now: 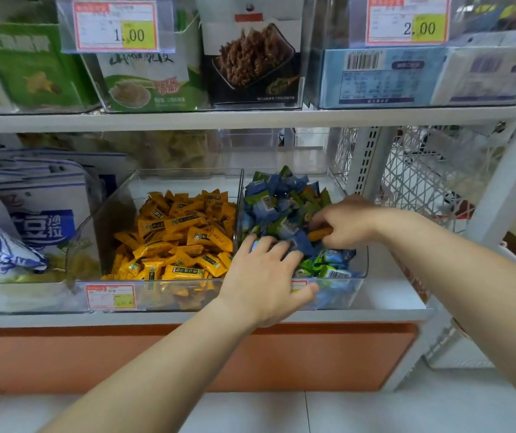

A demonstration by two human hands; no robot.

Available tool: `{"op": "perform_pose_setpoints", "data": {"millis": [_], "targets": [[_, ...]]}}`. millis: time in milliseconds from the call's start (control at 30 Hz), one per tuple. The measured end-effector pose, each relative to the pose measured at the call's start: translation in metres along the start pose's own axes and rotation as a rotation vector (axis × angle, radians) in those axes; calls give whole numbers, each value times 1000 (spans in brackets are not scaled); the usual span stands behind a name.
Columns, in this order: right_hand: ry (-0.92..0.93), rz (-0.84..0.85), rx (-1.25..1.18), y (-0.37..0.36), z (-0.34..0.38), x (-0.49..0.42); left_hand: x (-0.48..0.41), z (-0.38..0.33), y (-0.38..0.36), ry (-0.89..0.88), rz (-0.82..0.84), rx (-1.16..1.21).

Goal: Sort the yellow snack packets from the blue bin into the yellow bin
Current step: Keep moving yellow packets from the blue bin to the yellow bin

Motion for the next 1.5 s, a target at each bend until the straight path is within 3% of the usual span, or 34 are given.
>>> {"op": "perform_pose_setpoints", "data": {"millis": [133,267,367,533,600,667,700,833,900,1000,1033,1100,1200,1300,1500], "targets": [[7,-154,-134,-2,1,3,1,-2,-3,4,-41,19],[-60,-432,-563,-2,-3,13,-5,-3,-1,23,-39,77],[-106,-600,-868,1,-1,35,-13,0,10,81,-27,253],[-107,-511,-1259,-3,24,79,-1,7,47,195,-416,728],[-50,-429,-1444,-5,39,93,10,9,62,143,-472,882],[-2,-304,-1594,-5,53,102,20,13,71,137,-473,876],[6,-268,-1540,-4,56,104,26,18,73,157,-471,834],[-39,-323,-790,-2,41,105,54,65,72,404,-492,709],[-95,-412,-726,-7,27,106,64,97,72,550,-492,558],[-228,-571,-669,-22,5,103,64,124,72,636,-281,361],[-274,-588,-672,-29,0,100,59,126,72,622,-219,290],[-344,-568,-728,-41,-6,92,42,115,74,533,-252,211],[-319,-492,-803,-57,-7,76,-3,74,77,268,-296,222],[-217,-494,-851,-65,-8,64,-60,39,66,118,-160,349],[-41,-458,-941,-83,-30,60,-155,27,25,48,139,515]]}}
Point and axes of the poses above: each hand's wrist, its own x-axis away from the middle knuckle, its own y-axis out of the back of the hand, z = x × y, the point moved 1 cm from there along -x, towards the middle knuckle, and after that the axes turned 9 degrees about -y, right-handed, at the moved point
